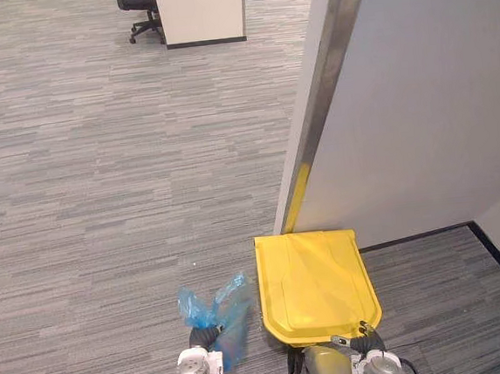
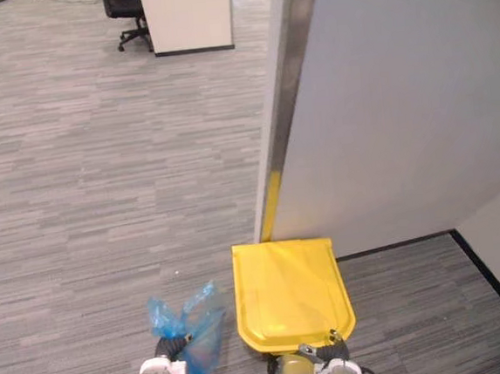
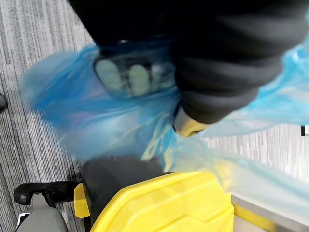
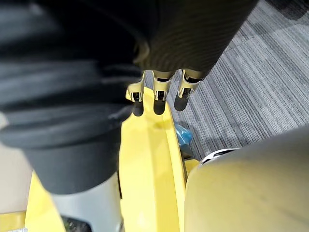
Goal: Gather rubbish on tea table into small bin, then transfer packed bag to large trash can.
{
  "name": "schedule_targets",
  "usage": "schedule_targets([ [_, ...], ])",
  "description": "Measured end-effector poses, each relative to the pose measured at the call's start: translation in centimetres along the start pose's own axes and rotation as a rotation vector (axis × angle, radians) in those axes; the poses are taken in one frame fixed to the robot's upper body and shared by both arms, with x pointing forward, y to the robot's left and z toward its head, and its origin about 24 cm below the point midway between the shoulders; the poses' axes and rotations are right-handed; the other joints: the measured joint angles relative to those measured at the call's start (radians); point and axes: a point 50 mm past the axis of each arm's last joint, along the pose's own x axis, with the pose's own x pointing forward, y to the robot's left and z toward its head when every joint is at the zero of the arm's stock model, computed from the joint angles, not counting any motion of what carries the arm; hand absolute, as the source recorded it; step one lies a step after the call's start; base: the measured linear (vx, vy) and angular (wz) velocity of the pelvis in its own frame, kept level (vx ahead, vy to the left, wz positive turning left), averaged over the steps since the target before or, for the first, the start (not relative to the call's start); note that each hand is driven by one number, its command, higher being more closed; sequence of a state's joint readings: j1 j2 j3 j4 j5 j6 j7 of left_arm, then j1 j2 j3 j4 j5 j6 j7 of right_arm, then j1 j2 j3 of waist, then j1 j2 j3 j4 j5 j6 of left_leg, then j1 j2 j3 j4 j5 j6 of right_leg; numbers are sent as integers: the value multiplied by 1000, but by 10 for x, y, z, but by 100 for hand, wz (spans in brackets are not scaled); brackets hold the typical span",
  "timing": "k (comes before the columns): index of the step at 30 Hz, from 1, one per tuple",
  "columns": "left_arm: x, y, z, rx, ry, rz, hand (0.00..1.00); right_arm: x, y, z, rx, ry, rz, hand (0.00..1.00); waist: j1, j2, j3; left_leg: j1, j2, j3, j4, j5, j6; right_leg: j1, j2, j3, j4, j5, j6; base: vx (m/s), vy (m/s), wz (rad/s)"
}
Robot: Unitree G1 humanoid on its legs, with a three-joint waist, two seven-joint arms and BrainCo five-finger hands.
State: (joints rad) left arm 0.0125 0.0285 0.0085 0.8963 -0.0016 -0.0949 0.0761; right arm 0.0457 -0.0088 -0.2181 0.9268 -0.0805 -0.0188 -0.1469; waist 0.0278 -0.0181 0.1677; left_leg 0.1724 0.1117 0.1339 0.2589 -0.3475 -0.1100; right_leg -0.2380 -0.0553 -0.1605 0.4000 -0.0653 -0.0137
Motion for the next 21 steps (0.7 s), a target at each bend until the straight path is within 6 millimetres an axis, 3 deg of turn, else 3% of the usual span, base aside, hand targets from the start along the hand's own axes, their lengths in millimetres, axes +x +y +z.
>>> schedule_targets([
  [2, 0, -1, 1, 4, -2, -5, 100, 0, 1, 0, 0, -2, 2, 0, 3, -5, 0, -6, -11, 13, 20, 2, 4, -11, -14, 7, 19, 5, 6, -101, 18, -16],
  [3, 0, -4, 2, 1, -6, -13, 100, -1, 0, -1, -3, -4, 3, 0, 3, -13, -4, -21, -24, 27, 29, 29, 30, -23, -20, 23, 3, 50, 52, -186, 17, -14],
  [4, 0, -6, 1, -5, -4, -16, 100, -1, 0, -1, -4, -3, 0, 0, 6, -3, -10, -29, -9, 30, 21, 41, 42, -17, -17, 30, -9, 55, 59, -181, -13, -1],
  [5, 0, -10, 3, -16, -14, -23, 100, 0, 0, 4, -2, -20, 2, 0, 7, 5, -15, -41, -2, 44, 14, 45, 42, -36, -22, 34, 88, 3, 48, -146, -30, 34],
  [6, 0, -8, 7, -9, -29, -21, 100, -2, 1, 0, 1, -12, 2, 0, 5, -16, -14, -51, -14, 44, 12, 47, 38, -45, -64, 36, 278, -98, 57, -112, -45, 48],
  [8, -2, -3, 1, -1, -12, -12, 100, -4, 1, -10, 0, 22, 5, 0, 12, -43, -26, -72, -21, 44, 39, 49, 38, -31, -108, 44, 413, -158, 65, -116, -87, 30],
  [9, -4, 0, -5, -5, 7, -4, 100, -4, 1, -13, -4, 34, 6, 0, 13, -62, -33, -72, -34, 45, 47, 60, 29, -19, -117, 44, 390, -165, 94, -123, -103, -11],
  [10, -6, 0, -12, -10, 37, -3, 100, -5, 0, -15, -11, 38, 5, 0, 23, -49, -45, -73, -35, 48, 3, 86, 46, 7, -71, 49, 272, -160, 102, -105, -52, -27],
  [11, -7, -3, -17, -11, 55, -14, 100, -3, -3, -12, -18, 33, -1, 0, 37, -12, -67, -97, -21, 41, -41, 102, 76, 69, -26, 78, 111, -157, 106, -116, -52, -43],
  [12, -7, -4, -12, -30, 30, -11, 100, 2, -5, -2, -26, 14, -8, 0, 38, 1, -73, -130, -12, 55, -72, 151, 25, 69, -25, 117, 174, -214, 60, -119, -105, -28],
  [13, -3, 2, -2, -23, 2, 3, 100, 3, -2, 0, -45, 17, 6, 0, 27, -33, -60, -165, -48, 51, -62, 175, 21, 85, -44, 138, 89, -265, 61, -130, -155, -28],
  [14, -1, 1, 2, -27, -4, 2, 100, 6, -5, 5, -61, 9, 3, 0, 30, -10, -48, -197, -37, 47, -41, 175, 21, 89, -24, 137, 43, -243, 30, -172, -129, -13],
  [15, 0, 0, 5, -22, -14, -7, 100, 8, -10, 10, -66, -5, -11, 0, 28, 29, -33, -249, -7, 42, 11, 184, 31, 103, 0, 132, -28, -180, 27, -210, -63, -18],
  [17, 0, 0, 5, -22, -19, -4, 100, 8, -13, 10, -68, -4, -23, 0, 27, 41, -31, -277, 0, 24, 9, 227, 32, 101, 12, 126, -82, -132, 16, -198, -47, -1],
  [19, 0, -1, 6, -18, -21, -10, 100, 8, -19, 7, -74, 3, -39, 0, 22, 56, -21, -274, 9, 5, -36, 249, 3, 99, 23, 112, -110, -107, 5, -173, -64, 21],
  [21, 1, 0, 8, -15, -25, -8, 100, 8, -17, 7, -70, 7, -43, 0, 13, 48, -9, -278, 20, -12, -99, 295, -14, 80, 22, 82, -123, -84, -22, -278, -45, 23],
])
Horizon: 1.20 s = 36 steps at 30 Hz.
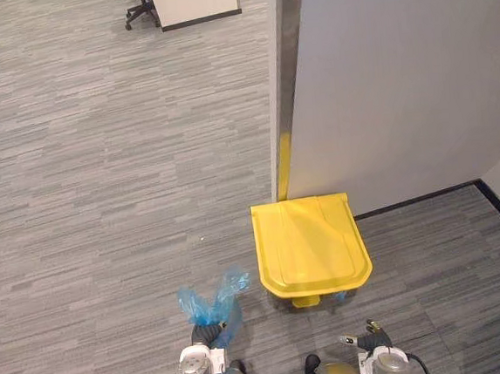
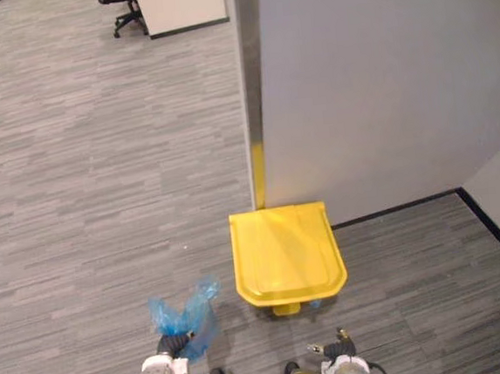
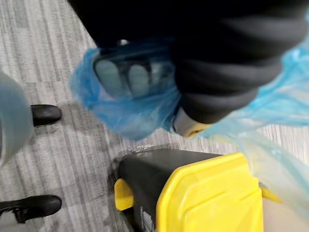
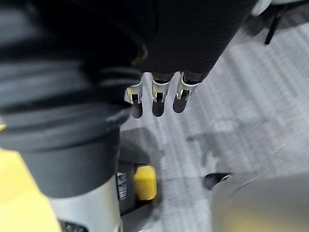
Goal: Gather rubbish on tea table into small bin, then transfer packed bag to large trash can.
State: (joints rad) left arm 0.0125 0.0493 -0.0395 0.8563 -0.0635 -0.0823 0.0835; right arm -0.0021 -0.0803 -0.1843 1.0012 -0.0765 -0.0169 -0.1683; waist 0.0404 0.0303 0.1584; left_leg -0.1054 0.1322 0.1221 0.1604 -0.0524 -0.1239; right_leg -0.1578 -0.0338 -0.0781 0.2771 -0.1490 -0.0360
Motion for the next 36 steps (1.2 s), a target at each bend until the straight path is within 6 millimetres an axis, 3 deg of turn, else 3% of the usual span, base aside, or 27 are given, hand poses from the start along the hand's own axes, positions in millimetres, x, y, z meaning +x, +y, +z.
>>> schedule_targets([
  [2, 0, -2, 0, 12, 0, -11, 100, -1, 0, -2, 9, 5, -5, 0, -6, -12, 6, -6, -3, 7, 26, -5, 21, -9, -16, -20, -15, 23, -16, -211, -8, 21],
  [4, -2, -6, -5, 15, 12, -28, 100, -1, -4, -5, 10, 11, -16, 0, -7, -24, 14, 1, -12, 9, 124, -67, 40, -9, -35, -21, -21, 31, -21, -170, 66, 15],
  [5, -3, -6, -7, 16, 19, -30, 100, -2, -5, -7, 9, 16, -20, 0, -9, -25, 13, 20, -17, 3, 157, -100, 35, -11, -44, -18, -26, 36, -4, -175, 137, 9],
  [6, -4, -5, -9, 16, 24, -28, 100, -2, -4, -8, 9, 17, -19, 0, -10, -21, 11, 41, -18, 2, 151, -127, 28, -17, -47, -15, -31, 44, 5, -210, 196, -1],
  [7, -5, -4, -11, 17, 29, -25, 100, -2, -6, -9, 16, 19, -21, 0, -15, 2, 1, 72, -17, 0, 85, -177, 25, -29, -38, -11, -36, 57, 25, -171, 173, -13],
  [10, -9, 8, -23, 36, 64, 0, 100, -6, 6, -16, 40, 37, 8, 0, -28, -33, -18, 85, -65, 33, 9, -146, 30, -3, -66, 26, -136, 149, 73, -83, 169, -22],
  [15, -7, 7, -21, 77, 67, -18, 100, -4, 7, -11, 40, 22, 11, 0, -41, -38, -16, 77, -112, 67, -16, -126, 59, -21, -89, 91, -189, 201, 101, 0, 143, -27],
  [20, 0, 8, -7, 76, 32, -11, 100, -3, 9, -4, 42, 6, 16, 0, -43, -43, -1, 71, -106, 91, 16, -125, 81, -51, -84, 79, -143, 201, 104, 85, 25, -10],
  [24, 1, 10, -2, 79, 14, -5, 100, -4, 12, -6, 37, 11, 26, 0, -35, -44, -1, 89, -86, 93, -2, -128, 76, 8, -66, 62, -242, 229, 91, 69, -20, 1],
  [27, -1, 16, -9, 59, 38, 20, 100, -3, 12, -4, 34, 8, 25, 0, -29, -41, -2, 94, -73, 109, -3, -133, 68, 39, -47, 81, -326, 272, 84, 53, -29, -23],
  [36, -1, 16, -14, 61, 62, 16, 100, -3, 1, -11, 16, 30, 2, 0, -34, -29, -9, 144, -65, 86, 0, -140, 59, 104, -33, 87, -357, 282, 76, -10, -14, -4],
])
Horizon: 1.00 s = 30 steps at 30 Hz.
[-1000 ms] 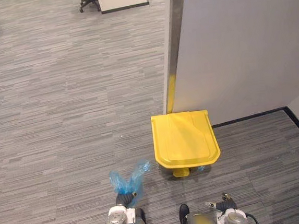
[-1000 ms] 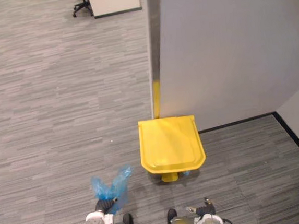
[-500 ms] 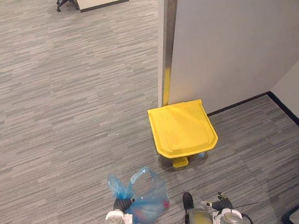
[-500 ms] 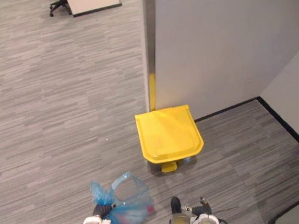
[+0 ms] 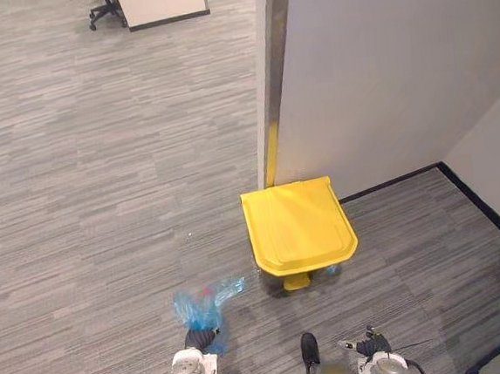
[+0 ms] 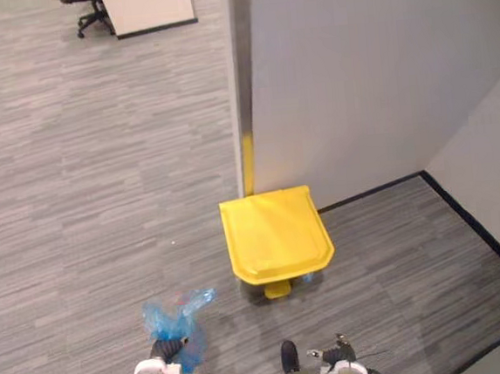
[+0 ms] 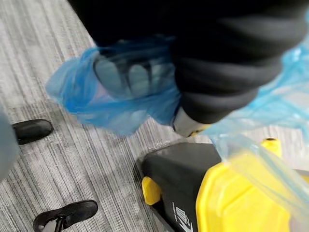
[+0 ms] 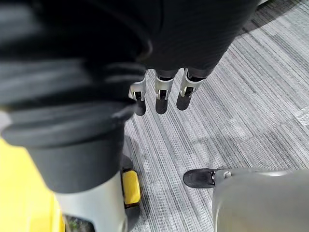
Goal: Gather rubbish on tea table into small bin, then transfer packed bag to large trash can.
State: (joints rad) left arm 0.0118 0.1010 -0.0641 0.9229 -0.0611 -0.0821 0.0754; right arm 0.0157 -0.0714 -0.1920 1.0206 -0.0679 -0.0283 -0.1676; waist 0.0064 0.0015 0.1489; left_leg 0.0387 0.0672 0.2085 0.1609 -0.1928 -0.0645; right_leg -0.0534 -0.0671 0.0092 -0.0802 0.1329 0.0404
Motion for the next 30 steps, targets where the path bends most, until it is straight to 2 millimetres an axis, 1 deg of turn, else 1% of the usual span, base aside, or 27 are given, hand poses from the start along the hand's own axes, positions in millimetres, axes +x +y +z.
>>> schedule_targets([
  [2, -1, 0, -4, 0, 13, 0, 100, 0, 0, -2, -2, 4, 0, 0, 1, 0, 0, -2, 2, 5, 10, -6, 0, 2, 1, 5, -8, 9, 0, -73, -12, -13],
  [4, -3, 0, -11, 0, 36, 1, 100, -1, 0, -4, -7, 15, 2, 0, 4, 2, -1, -6, 14, 23, 42, -32, -5, 1, 12, 24, -8, 10, 0, -74, -12, -28],
  [5, -4, 0, -12, 0, 37, 1, 100, -1, 0, -5, -8, 17, 3, 0, 4, 1, -1, -7, 16, 26, 47, -37, -7, 0, 13, 29, -8, 7, 4, -72, -10, -30],
  [6, -4, 0, -12, -1, 37, 0, 100, 0, 0, -5, -11, 17, 2, 0, 5, 2, -2, -15, 19, 30, 65, -57, -14, -5, 17, 37, -8, 6, 5, -67, -8, -23],
  [7, -3, 0, -10, -2, 33, -1, 100, 0, -1, -4, -13, 16, 0, 0, 4, 3, -6, -32, 21, 30, 86, -75, -10, -21, 20, 47, 3, -2, -4, -65, -3, -24],
  [8, -3, -1, -10, -2, 30, -1, 100, 0, -2, -4, -14, 16, -1, 0, 4, 3, -6, -39, 21, 28, 96, -81, -9, -34, 23, 53, 17, -7, -4, -53, 10, -32],
  [10, -3, -1, -10, -4, 30, -2, 100, 0, -2, -2, -7, 10, -2, 0, 6, 4, -4, -57, 28, 29, 133, -103, -1, -92, 34, 67, 121, -54, -1, -27, 29, -27],
  [11, -3, -1, -10, -3, 30, -3, 100, 1, -2, 0, -3, 2, -4, 0, 3, 0, 0, -57, 31, 32, 162, -115, -7, -132, 36, 71, 228, -99, 19, 14, 37, -13],
  [12, -3, -3, -9, -5, 30, -6, 100, 0, -3, 1, 0, -6, -8, 0, 1, -4, 5, -39, 38, 38, 183, -125, 12, -167, 31, 59, 344, -128, 44, 22, 33, -16],
  [13, -3, -3, -9, -7, 29, -6, 100, 0, -4, 1, 1, -7, -8, 0, 1, -7, 7, -26, 38, 45, 182, -127, 14, -178, 29, 49, 380, -133, 52, 31, 17, -21],
  [14, -3, -3, -8, -7, 24, -4, 100, 1, -2, 6, 4, -22, -6, 0, 2, -8, 22, 9, 40, 56, 180, -129, 20, -217, 17, 10, 488, -143, 76, 15, 14, -11],
  [15, -3, -4, -5, -9, 13, -7, 100, 1, -1, 11, 9, -42, -4, 0, -8, -9, 32, 31, 38, 58, 186, -140, 36, -248, -4, -45, 554, -195, 83, 47, 0, -5],
  [16, -2, -4, -4, -10, 7, -7, 100, 1, -1, 12, 10, -43, -4, 0, -7, -15, 35, 40, 38, 58, 189, -147, 41, -252, -9, -59, 556, -206, 79, 79, -47, 9],
  [17, -1, -3, 2, -11, -13, -1, 100, 0, 1, 12, 15, -50, -1, 0, -3, -24, 43, 53, 40, 54, 212, -175, 40, -271, -17, -85, 538, -213, 75, 155, -127, 7],
  [18, 0, -4, 6, -8, -27, -3, 100, 0, 1, 14, 36, -56, -6, 0, -3, -26, 47, 51, 46, 44, 248, -206, 29, -303, -22, -105, 495, -202, 61, 122, -113, 9],
  [19, 1, -4, 8, -8, -31, -3, 100, 0, 1, 15, 46, -58, -9, 0, -3, -27, 52, 52, 48, 40, 262, -216, 28, -310, -23, -110, 472, -194, 59, 144, -145, 22],
  [20, 2, -4, 13, -11, -43, -2, 100, 0, 1, 18, 64, -69, -14, 0, -4, -29, 74, 57, 58, 31, 307, -248, 17, -307, -24, -118, 381, -172, 69, 128, -149, 28],
  [21, 3, -4, 15, -15, -51, 1, 100, 0, 2, 20, 67, -74, -13, 0, -2, -38, 93, 62, 58, 17, 346, -280, -3, -289, -31, -123, 331, -170, 74, 170, -187, 39],
  [22, 5, -6, 19, -22, -57, -1, 100, 0, 0, 22, 76, -81, -18, 0, -4, -30, 118, 73, 69, -4, 387, -310, -23, -278, -30, -148, 368, -131, 73, 225, -193, 34],
  [23, 6, -13, 25, -35, -75, -19, 100, 2, -4, 29, 84, -95, -36, 0, -3, -3, 134, 69, 96, -27, 402, -327, -32, -288, -14, -171, 411, -148, 72, 199, -147, 29],
  [24, 7, -17, 29, -40, -85, -26, 100, 3, -5, 32, 90, -100, -38, 0, 2, 1, 138, 66, 102, -32, 394, -331, -31, -301, -12, -176, 428, -153, 66, 223, -172, 23],
  [26, 8, -19, 33, -55, -94, -29, 100, 3, -4, 35, 92, -110, -36, 0, 1, 2, 149, 72, 116, -51, 376, -334, -32, -303, -6, -196, 459, -157, 54, 123, -135, 27],
  [27, 8, -19, 36, -61, -100, -27, 100, 3, -2, 34, 95, -109, -35, 0, 3, -3, 149, 77, 126, -67, 373, -340, -34, -306, -1, -198, 486, -159, 42, 88, -136, 43],
  [28, 9, -17, 37, -68, -102, -24, 100, 2, -2, 33, 97, -106, -33, 0, 5, -9, 147, 84, 135, -85, 372, -348, -48, -313, 3, -198, 530, -168, 23, 83, -134, 37],
  [29, 9, -16, 37, -68, -102, -22, 100, 2, -2, 32, 98, -104, -33, 0, 5, -11, 145, 85, 138, -87, 372, -350, -49, -317, 4, -198, 541, -169, 15, 83, -132, 31],
  [30, 9, -17, 37, -61, -102, -22, 100, 1, -3, 29, 99, -101, -36, 0, 8, -14, 139, 83, 149, -96, 373, -359, -60, -331, 5, -208, 575, -193, -11, 117, -127, 22],
])
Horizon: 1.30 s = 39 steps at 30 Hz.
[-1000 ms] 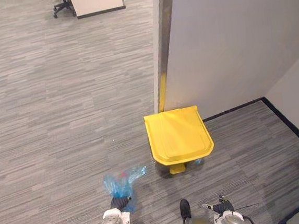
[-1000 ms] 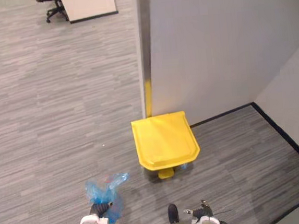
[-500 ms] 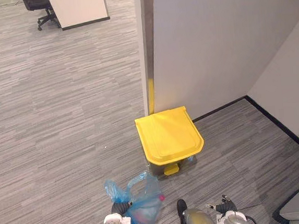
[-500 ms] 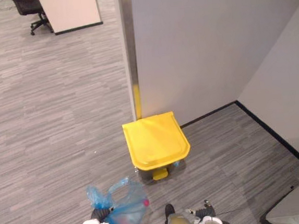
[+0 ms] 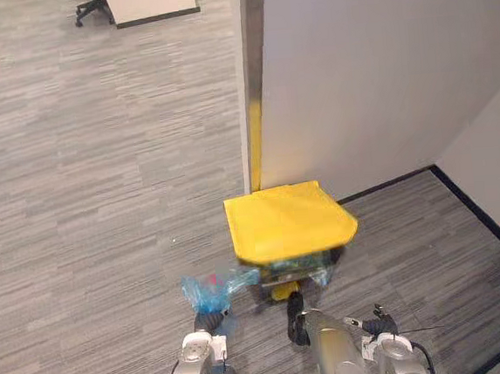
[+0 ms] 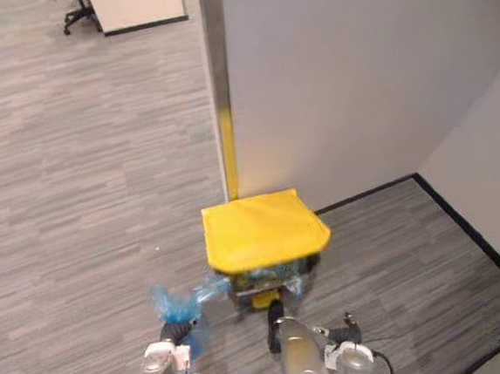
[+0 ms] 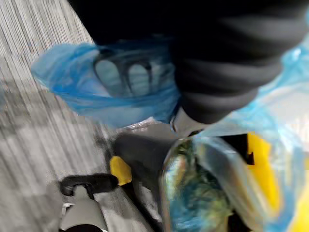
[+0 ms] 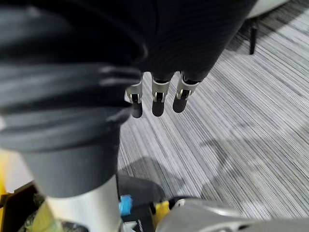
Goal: Gather rubbish on tea table into small bin, then transfer packed bag to large trash can.
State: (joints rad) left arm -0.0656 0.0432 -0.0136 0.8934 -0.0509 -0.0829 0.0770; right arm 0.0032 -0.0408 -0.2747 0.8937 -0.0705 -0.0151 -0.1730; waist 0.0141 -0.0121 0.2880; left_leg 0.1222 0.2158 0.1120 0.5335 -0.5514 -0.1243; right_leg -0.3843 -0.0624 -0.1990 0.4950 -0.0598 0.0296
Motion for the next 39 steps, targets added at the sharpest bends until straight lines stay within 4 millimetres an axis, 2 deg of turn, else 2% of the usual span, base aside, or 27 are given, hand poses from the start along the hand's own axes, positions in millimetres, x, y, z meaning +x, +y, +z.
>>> schedule_targets([
  [4, 0, 0, 0, -14, 0, 6, 100, -1, -1, -2, 4, -1, 3, 0, 6, 7, -23, -32, 35, -36, -10, -7, -14, -34, 13, -42, 42, -49, -4, 112, -84, 22],
  [6, 0, -4, -1, -21, 7, -2, 100, -2, -2, -4, -1, 3, 7, 0, 7, 13, -47, -35, 47, -42, -63, 21, -47, -58, 9, -61, 63, -79, -11, 123, -54, 20],
  [7, 0, -5, -2, -20, 7, -4, 100, -2, -2, -4, -3, 4, 8, 0, 7, 15, -54, -36, 49, -43, -76, 29, -50, -63, 8, -65, 66, -83, -13, 153, -49, 22],
  [10, -1, -10, -2, -13, 7, -24, 100, -2, 0, -2, -21, -3, 21, 0, 5, 25, -90, -36, 50, -65, -153, 94, -50, -72, -9, -98, 73, -103, -19, 170, -54, 33],
  [12, 0, -8, 1, -5, -3, -27, 100, 0, 15, 12, -116, -59, 93, 0, 3, 24, -110, -50, 49, -88, -221, 172, -46, -72, -24, -126, 48, -107, -18, 139, -69, 44],
  [13, 0, -7, 2, -1, -6, -26, 100, 0, 18, 16, -125, -69, 106, 0, 2, 24, -110, -54, 48, -95, -228, 183, -45, -73, -25, -129, 45, -107, -18, 99, -90, 39],
  [14, 1, -4, 4, 11, -14, -23, 100, 1, 29, 27, -154, -105, 144, 0, 5, 23, -111, -58, 48, -105, -252, 209, -47, -76, -26, -133, 36, -106, -18, 63, -139, 40],
  [15, 2, 2, 11, 29, -46, -12, 100, 1, 45, 60, -177, -211, 191, 0, 8, 23, -115, -99, 50, -134, -265, 238, -39, -99, -28, -151, 30, -105, -17, 47, -122, 40],
  [16, 2, 4, 14, 41, -60, -10, 100, 1, 47, 72, -176, -252, 197, 0, 11, 23, -116, -117, 50, -144, -265, 242, -33, -109, -28, -157, 25, -103, -18, 11, -160, 46],
  [17, 3, 12, 24, 58, -103, 3, 100, 1, 50, 106, -168, -357, 198, 0, 20, 23, -115, -160, 60, -167, -265, 258, -32, -132, -24, -176, 10, -89, -4, -19, -110, 30],
  [18, 3, 16, 29, 62, -127, 13, 100, 0, 50, 122, -163, -403, 193, 0, 26, 21, -114, -179, 65, -179, -267, 265, -29, -143, -19, -180, 6, -83, 5, -32, -171, 25],
  [19, 3, 24, 35, 61, -154, 36, 100, 0, 47, 153, -152, -480, 178, 0, 44, 17, -111, -196, 75, -186, -268, 274, -27, -158, -13, -183, 4, -72, 21, -35, -113, 8],
  [20, 2, 26, 36, 64, -159, 43, 100, -1, 47, 164, -149, -506, 175, 0, 48, 17, -111, -199, 77, -186, -268, 275, -26, -161, -12, -182, 4, -71, 22, -56, -135, 3],
  [21, 0, 31, 37, 61, -175, 58, 100, -4, 44, 191, -150, -577, 154, 0, 50, 16, -111, -210, 83, -186, -267, 275, -25, -173, -4, -182, 10, -68, 27, -89, -132, 1],
  [22, 0, 34, 43, 43, -204, 66, 100, -8, 38, 220, -136, -648, 128, 0, 51, 14, -107, -230, 89, -187, -268, 274, -25, -193, 0, -183, 10, -57, 49, -108, -133, 3],
  [23, 0, 35, 45, 40, -210, 66, 100, -9, 35, 226, -137, -661, 118, 0, 51, 14, -106, -235, 91, -187, -269, 273, -23, -198, 1, -184, 9, -55, 54, -141, -133, 9],
  [24, -1, 35, 50, 28, -236, 63, 100, -11, 25, 246, -129, -700, 89, 0, 49, 17, -94, -255, 97, -193, -272, 256, -13, -209, 6, -192, -6, -62, 88, -175, -117, 21],
  [25, -1, 34, 57, 22, -262, 57, 100, -14, 18, 259, -120, -725, 69, 0, 45, 20, -74, -267, 103, -203, -269, 236, -18, -207, 21, -183, -32, -73, 78, -199, -112, 32],
  [26, -1, 33, 67, 17, -299, 49, 100, -16, 13, 269, -102, -743, 57, 0, 39, 11, -58, -293, 91, -212, -224, 212, -35, -207, 41, -158, -62, -75, 71, -259, -79, 13],
  [27, -2, 30, 73, 14, -329, 35, 100, -19, 9, 282, -79, -764, 44, 0, 40, -7, -44, -337, 31, -222, -121, 184, -18, -205, 52, -137, -104, -60, 56, -307, -38, -3],
  [28, -2, 30, 74, 18, -334, 32, 100, -20, 9, 286, -70, -770, 42, 0, 42, -11, -42, -346, 22, -212, -116, 172, -1, -204, 53, -134, -109, -50, 46, -311, -27, -10],
  [29, -3, 28, 73, 24, -336, 21, 100, -24, 8, 295, -49, -787, 44, 0, 40, -18, -32, -330, 20, -210, -144, 147, -8, -204, 57, -118, -113, -20, 34, -307, -34, -2],
  [30, -5, 24, 78, 21, -360, 7, 100, -29, 8, 305, -31, -811, 48, 0, 38, -30, -21, -324, 11, -209, -159, 153, -25, -202, 66, -95, -132, -8, 26, -209, -38, -2],
  [32, -8, 22, 81, 25, -384, -9, 100, -35, 5, 319, -7, -843, 49, 0, 43, -26, -12, -321, 12, -233, -187, 154, -23, -175, 87, -95, -207, 0, 32, -140, -30, -3],
  [36, -16, 14, 83, 29, -418, -51, 100, -47, 6, 340, 26, -897, 64, 0, 45, -28, -10, -313, 9, -263, -214, 173, -33, -142, 115, -96, -300, 51, 5, -64, -23, -5],
  [38, -19, 4, 94, 34, -463, -93, 100, -51, 3, 347, 33, -916, 62, 0, 41, -29, -9, -317, 19, -263, -216, 177, -26, -136, 127, -98, -315, 53, 7, -27, -13, -9],
  [39, -22, -6, 106, 31, -512, -137, 100, -51, -3, 348, 32, -919, 48, 0, 40, -29, -6, -317, 20, -263, -217, 187, -35, -136, 127, -98, -314, 57, 4, 0, 0, 0],
])
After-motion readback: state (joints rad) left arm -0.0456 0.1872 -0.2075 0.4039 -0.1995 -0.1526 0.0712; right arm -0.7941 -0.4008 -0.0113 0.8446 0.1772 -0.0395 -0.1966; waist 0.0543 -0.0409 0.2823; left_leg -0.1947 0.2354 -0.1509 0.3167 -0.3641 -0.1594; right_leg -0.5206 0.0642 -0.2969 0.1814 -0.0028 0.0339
